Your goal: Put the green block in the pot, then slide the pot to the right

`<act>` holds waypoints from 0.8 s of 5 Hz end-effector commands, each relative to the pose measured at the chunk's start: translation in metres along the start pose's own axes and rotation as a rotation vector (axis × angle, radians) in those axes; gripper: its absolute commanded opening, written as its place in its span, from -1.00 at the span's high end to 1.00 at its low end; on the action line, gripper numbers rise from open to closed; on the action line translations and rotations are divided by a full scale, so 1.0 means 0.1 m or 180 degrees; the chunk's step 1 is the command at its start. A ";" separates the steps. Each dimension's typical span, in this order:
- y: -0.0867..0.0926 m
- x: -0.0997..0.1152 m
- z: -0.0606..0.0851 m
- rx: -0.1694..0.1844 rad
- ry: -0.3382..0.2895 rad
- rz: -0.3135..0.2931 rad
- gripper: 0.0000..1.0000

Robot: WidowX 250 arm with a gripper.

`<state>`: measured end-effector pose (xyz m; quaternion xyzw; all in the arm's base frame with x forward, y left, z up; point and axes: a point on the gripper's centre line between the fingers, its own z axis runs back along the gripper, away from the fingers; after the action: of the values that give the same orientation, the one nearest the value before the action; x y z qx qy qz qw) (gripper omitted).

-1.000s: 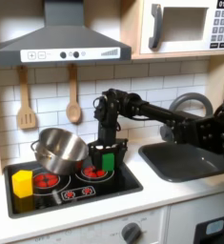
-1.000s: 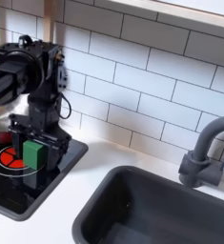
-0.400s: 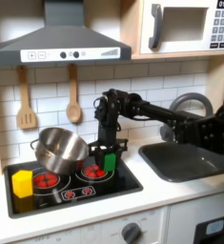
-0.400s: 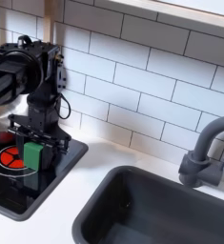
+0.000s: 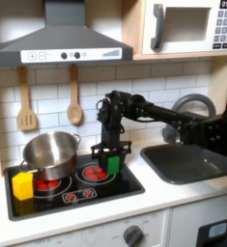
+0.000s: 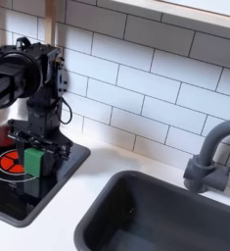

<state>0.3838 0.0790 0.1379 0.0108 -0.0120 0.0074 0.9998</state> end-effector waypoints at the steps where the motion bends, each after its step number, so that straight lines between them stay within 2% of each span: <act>1: -0.05 -0.03 0.19 -0.0018 -0.0126 -0.0055 1.00; 2: -0.04 -0.04 0.34 -0.0028 -0.0240 -0.0049 1.00; 4: 0.02 -0.06 0.40 -0.0039 -0.0259 -0.0001 1.00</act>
<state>0.3782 0.0741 0.1801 0.0060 -0.0567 -0.0012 0.9984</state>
